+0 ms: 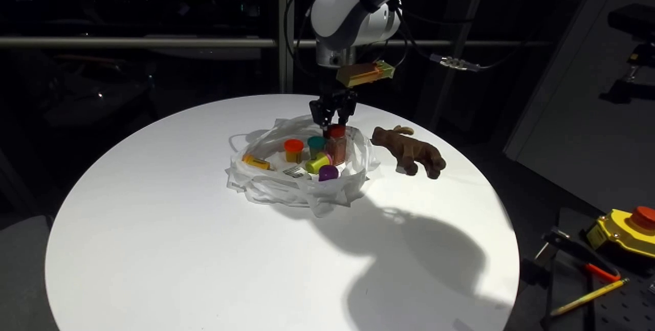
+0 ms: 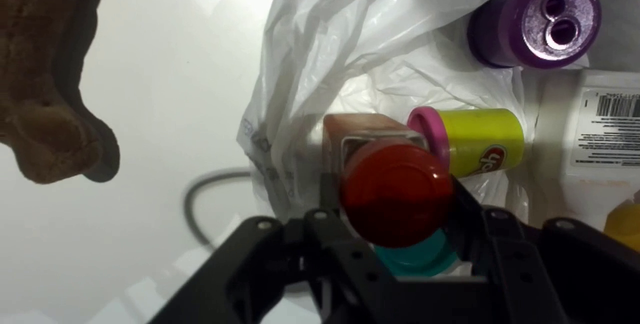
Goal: Pick up all the objects from the plastic bag and put them on the table.
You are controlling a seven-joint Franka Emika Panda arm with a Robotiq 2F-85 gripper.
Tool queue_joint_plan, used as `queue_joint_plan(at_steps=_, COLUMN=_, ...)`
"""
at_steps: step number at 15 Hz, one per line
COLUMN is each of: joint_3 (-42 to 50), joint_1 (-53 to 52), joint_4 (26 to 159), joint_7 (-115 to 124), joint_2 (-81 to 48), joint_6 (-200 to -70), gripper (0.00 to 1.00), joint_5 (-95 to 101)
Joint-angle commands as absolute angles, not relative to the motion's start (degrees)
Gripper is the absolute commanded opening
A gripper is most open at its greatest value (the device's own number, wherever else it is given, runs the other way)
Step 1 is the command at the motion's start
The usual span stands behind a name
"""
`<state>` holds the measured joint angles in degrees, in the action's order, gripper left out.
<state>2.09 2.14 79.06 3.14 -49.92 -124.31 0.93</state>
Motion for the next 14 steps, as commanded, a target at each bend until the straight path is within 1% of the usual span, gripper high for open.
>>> queue_joint_plan(at_steps=1, joint_3=3.14, joint_1=1.25, joint_4=78.92, joint_7=3.36, joint_2=-49.75, joint_6=-125.44, gripper=0.24, joint_5=2.41)
queue_joint_plan(at_steps=7, joint_3=2.77, joint_1=1.14, joint_4=82.73, joint_7=3.58, joint_2=-45.00, joint_6=-125.90, gripper=0.24, joint_5=1.96)
queue_joint_plan(at_steps=14, joint_3=2.30, joint_1=4.23, joint_4=99.52, joint_7=3.97, joint_2=-27.52, joint_6=-130.98, gripper=0.24, joint_5=-2.38)
